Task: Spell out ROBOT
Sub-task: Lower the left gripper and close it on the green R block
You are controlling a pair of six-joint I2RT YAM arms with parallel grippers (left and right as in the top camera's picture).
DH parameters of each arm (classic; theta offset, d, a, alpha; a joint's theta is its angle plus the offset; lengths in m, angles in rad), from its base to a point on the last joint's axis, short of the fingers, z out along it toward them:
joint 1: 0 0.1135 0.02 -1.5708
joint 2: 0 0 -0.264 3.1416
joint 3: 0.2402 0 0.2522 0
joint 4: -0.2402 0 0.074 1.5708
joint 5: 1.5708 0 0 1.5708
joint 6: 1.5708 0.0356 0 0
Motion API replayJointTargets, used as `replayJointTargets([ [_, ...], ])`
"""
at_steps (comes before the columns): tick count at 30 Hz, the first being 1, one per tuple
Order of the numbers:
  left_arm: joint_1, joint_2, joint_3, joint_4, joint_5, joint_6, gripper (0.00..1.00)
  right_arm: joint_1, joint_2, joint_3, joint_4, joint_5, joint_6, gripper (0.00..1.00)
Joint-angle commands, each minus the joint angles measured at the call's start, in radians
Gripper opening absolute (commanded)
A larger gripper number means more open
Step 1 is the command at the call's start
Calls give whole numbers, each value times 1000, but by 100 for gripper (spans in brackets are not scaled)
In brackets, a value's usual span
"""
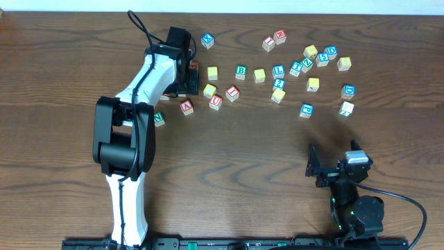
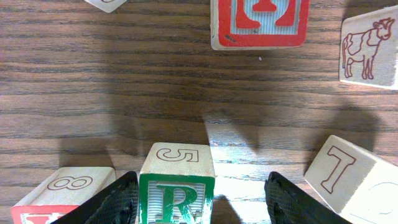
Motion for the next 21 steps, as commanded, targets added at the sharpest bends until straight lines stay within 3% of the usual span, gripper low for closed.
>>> replayJointTargets([
  [1,4,17,-1,0,-24,-1,64,-9,-6,-1,-4,1,7,99],
  [19,4,17,-14,-15,-43,-1,63,-9,-6,-1,-4,1,7,99],
  [21,4,17,-14,-15,-43,-1,59,-9,-6,-1,-4,1,7,99],
])
